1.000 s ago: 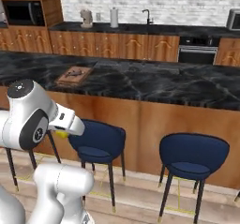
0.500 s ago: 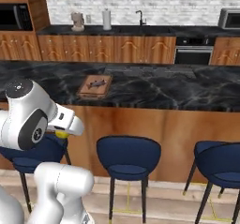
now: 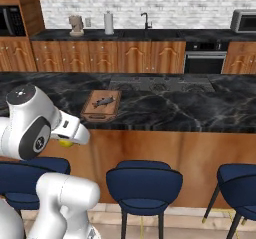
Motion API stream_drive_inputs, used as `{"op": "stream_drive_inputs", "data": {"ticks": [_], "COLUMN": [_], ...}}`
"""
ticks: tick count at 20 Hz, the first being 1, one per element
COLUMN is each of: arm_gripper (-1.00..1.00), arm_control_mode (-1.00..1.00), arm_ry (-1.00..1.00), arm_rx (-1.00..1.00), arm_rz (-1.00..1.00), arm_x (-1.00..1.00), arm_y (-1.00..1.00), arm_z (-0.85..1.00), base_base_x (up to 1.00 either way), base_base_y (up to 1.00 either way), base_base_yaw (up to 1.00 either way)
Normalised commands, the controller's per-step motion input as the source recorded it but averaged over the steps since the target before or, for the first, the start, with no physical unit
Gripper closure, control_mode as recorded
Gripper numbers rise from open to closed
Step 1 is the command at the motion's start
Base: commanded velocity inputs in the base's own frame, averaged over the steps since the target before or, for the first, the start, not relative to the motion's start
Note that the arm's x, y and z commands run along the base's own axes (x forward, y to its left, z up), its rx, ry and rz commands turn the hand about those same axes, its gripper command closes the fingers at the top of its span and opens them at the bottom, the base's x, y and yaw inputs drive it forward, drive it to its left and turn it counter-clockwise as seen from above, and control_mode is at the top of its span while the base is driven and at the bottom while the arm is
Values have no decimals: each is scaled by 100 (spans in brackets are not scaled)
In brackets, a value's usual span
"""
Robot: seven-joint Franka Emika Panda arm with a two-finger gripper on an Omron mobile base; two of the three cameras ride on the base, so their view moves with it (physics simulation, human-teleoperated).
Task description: Retrieve a lemon from the fridge and place it on the cutting board with the fish.
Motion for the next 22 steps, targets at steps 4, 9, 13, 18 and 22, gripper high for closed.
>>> {"op": "stream_drive_inputs", "data": {"ticks": [4,9,13,18,22], "arm_gripper": [100,100,100,100,100], "arm_control_mode": [100,100,-100,-100,-100], "arm_ry": [0,0,1,7,20], "arm_rx": [0,0,0,-17,-8], "arm_rz": [0,0,0,0,3], "arm_x": [0,0,11,41,90], "arm_y": [0,0,0,11,6], "arm_z": [0,0,6,80,64], "base_base_x": [57,14,2,0,0], "base_base_y": [25,13,0,0,0], "base_base_yaw": [-3,-2,0,0,0]}}
